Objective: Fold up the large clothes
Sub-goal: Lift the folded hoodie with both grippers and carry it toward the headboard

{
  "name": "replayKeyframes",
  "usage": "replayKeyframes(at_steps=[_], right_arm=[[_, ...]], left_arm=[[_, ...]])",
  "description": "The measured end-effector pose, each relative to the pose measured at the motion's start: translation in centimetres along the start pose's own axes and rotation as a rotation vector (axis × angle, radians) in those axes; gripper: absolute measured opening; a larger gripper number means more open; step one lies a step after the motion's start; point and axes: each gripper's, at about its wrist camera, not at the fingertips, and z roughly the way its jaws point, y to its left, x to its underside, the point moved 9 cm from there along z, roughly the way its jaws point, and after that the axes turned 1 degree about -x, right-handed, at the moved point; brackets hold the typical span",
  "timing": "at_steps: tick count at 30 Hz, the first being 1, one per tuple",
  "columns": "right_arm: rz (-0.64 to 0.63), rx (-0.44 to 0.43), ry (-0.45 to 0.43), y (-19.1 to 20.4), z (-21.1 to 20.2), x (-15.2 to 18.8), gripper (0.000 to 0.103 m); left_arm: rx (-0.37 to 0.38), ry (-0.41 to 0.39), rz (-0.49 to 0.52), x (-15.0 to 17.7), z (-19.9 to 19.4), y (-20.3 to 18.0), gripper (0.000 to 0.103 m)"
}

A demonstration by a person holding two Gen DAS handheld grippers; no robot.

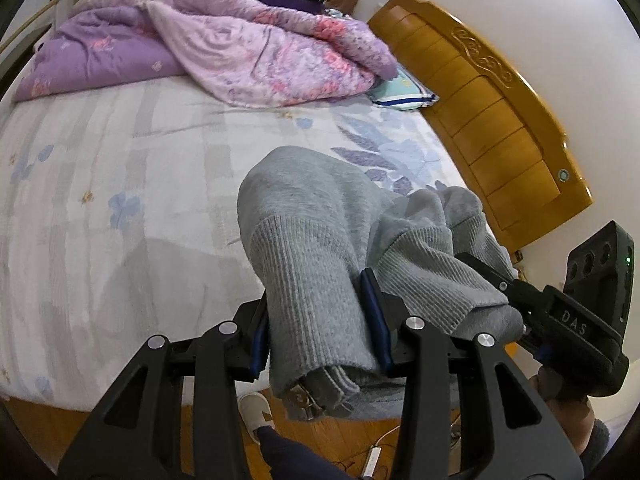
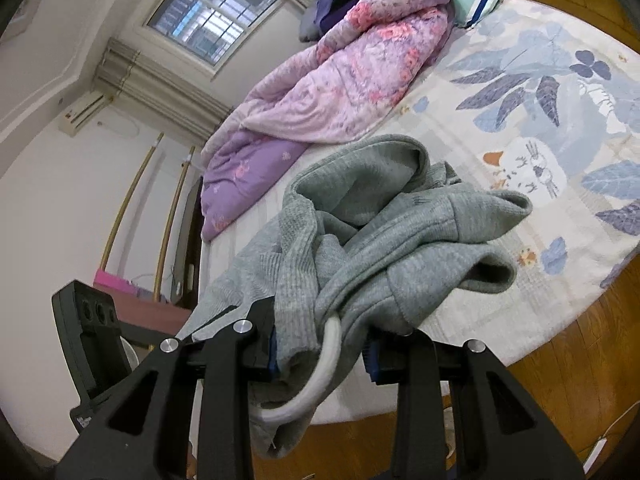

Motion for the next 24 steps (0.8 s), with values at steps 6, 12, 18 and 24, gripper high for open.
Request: replayKeyframes(at_steps=[6, 12, 18, 24], right_arm=[[-0.006, 0.015, -0.024, -2.2, -0.7, -3.4, 0.028], [0.008, 0.001, -0.018, -8.1, 0.2, -8.9, 0.028], [-0.023, -0.004, 0.030, -17.6, -0.2, -18.2, 0.028], [-0.078, -0.008, 0.119, -27.9, -1.7, -29.1, 0.028]], left_arm=[[0.018, 0.005, 0.017, -1.3, 2.2, -2.6, 0.040], [-0.006, 0.009, 0.029, -4.2, 8.4, -6.7, 0.040], [-0.035, 0.008, -0.018, -8.6, 18.5, -14.2, 0.040], [-0.041, 0.055, -0.125, -13.5, 29.5, -23.4, 0.040]])
